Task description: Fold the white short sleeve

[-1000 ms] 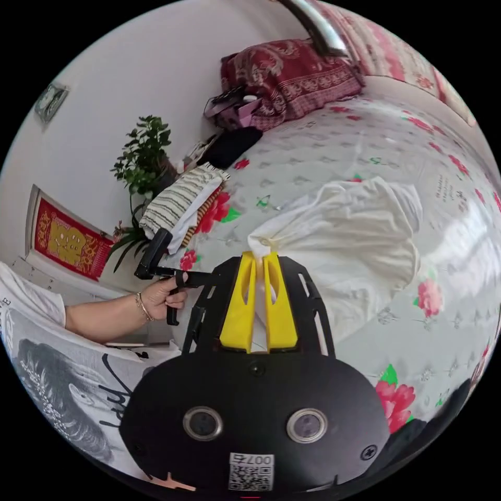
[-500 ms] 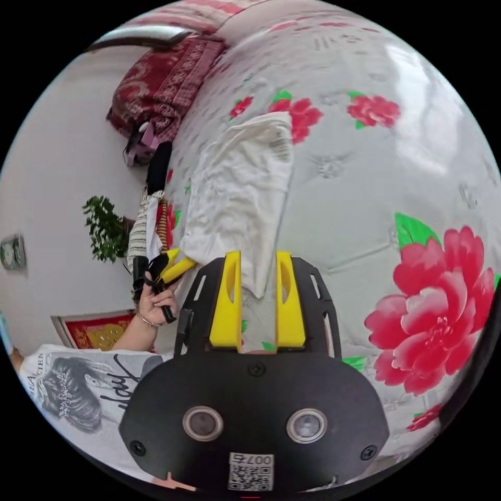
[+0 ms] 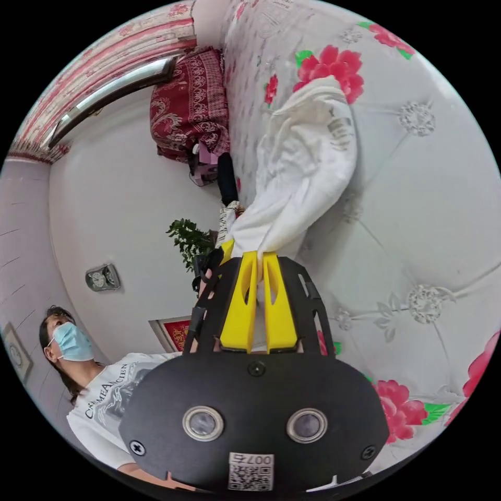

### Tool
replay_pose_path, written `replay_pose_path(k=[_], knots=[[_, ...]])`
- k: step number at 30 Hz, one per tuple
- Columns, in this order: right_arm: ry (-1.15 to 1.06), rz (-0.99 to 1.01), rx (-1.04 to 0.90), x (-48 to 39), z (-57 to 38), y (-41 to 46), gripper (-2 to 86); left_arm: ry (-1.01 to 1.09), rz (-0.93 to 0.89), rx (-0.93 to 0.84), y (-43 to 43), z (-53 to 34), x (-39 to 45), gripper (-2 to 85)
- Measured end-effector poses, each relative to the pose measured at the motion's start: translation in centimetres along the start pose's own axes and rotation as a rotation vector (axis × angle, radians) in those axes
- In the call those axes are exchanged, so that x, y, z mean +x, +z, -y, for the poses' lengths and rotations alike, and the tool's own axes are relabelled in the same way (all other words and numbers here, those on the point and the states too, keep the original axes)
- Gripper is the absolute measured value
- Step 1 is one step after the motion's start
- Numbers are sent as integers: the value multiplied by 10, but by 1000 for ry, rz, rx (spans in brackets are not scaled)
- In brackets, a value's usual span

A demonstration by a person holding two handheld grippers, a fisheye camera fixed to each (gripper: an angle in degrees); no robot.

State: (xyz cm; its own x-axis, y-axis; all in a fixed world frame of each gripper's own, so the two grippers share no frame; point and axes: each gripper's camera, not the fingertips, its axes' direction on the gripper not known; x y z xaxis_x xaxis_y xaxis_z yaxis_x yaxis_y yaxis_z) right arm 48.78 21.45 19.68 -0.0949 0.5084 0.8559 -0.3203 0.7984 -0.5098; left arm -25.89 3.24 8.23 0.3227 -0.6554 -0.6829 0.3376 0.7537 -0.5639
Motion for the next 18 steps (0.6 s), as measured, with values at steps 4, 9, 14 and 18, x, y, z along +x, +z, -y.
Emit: replay_pose_path(k=[4,9,14,18], knots=[[-88,94,62,-52,37,7,-1,38,-75,60,-32,52,24,29],[-305,165,59,-161,83,72,-2,187,-101,183,-105,110,83,28],[-471,192,-72,-227,74,183,-1,383,-17,361,-217,80,124,29],[-476,159,-196,-210,43,305,3,322,168,431,-266,22,90,32]])
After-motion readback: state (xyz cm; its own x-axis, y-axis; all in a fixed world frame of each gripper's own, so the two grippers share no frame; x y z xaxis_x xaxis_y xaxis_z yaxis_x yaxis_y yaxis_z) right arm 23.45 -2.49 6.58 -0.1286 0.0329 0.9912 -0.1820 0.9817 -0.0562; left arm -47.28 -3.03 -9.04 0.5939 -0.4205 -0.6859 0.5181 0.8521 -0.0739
